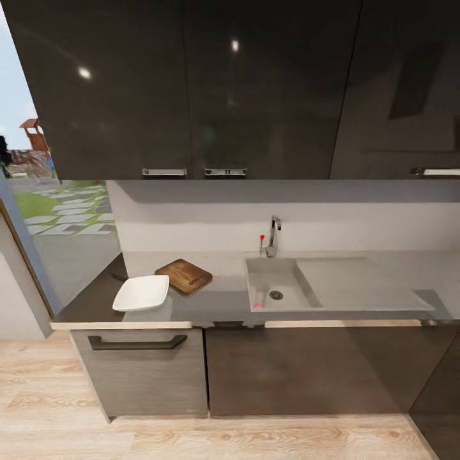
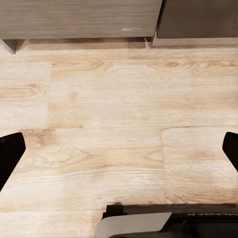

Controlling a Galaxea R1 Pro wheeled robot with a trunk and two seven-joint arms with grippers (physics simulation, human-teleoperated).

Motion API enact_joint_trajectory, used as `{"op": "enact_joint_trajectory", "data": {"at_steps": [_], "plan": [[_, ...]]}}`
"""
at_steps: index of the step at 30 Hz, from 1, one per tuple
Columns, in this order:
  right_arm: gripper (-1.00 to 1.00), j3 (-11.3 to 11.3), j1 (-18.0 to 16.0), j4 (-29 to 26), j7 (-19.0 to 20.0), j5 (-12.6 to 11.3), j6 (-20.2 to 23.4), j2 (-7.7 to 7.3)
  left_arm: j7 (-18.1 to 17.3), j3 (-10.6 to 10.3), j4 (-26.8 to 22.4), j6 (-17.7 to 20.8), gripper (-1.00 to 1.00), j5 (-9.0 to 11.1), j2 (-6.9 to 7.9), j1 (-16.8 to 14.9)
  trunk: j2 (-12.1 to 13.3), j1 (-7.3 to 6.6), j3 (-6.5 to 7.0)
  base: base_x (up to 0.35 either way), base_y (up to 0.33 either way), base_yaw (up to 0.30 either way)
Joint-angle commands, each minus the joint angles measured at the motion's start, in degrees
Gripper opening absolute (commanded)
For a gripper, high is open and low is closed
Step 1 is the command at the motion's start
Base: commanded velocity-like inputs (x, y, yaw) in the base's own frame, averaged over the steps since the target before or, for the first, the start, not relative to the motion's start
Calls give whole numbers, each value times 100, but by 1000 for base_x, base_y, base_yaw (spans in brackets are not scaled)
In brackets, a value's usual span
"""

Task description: In the kitchen, take the Vidalia onion out of the sink, dice it on the chopping board with the paring knife, put the diced onion into the bowl on the countertop, then place both the paring knife and the chopping board into the sink.

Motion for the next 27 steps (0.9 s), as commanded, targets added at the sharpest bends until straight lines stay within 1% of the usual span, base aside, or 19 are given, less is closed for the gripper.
{"op": "enact_joint_trajectory", "data": {"at_steps": [1, 27], "plan": [[100, 0, -1, 4, -17, 1, -16, 2, -3, 2, -2, -12, 100, -3, 0, 2, -3, 2, -1, 0, 0, 0], [100, 0, -1, 4, -17, 1, -16, 2, -3, 2, -2, -12, 100, -3, 0, 0, -3, 2, -1, 0, 0, 0]]}}
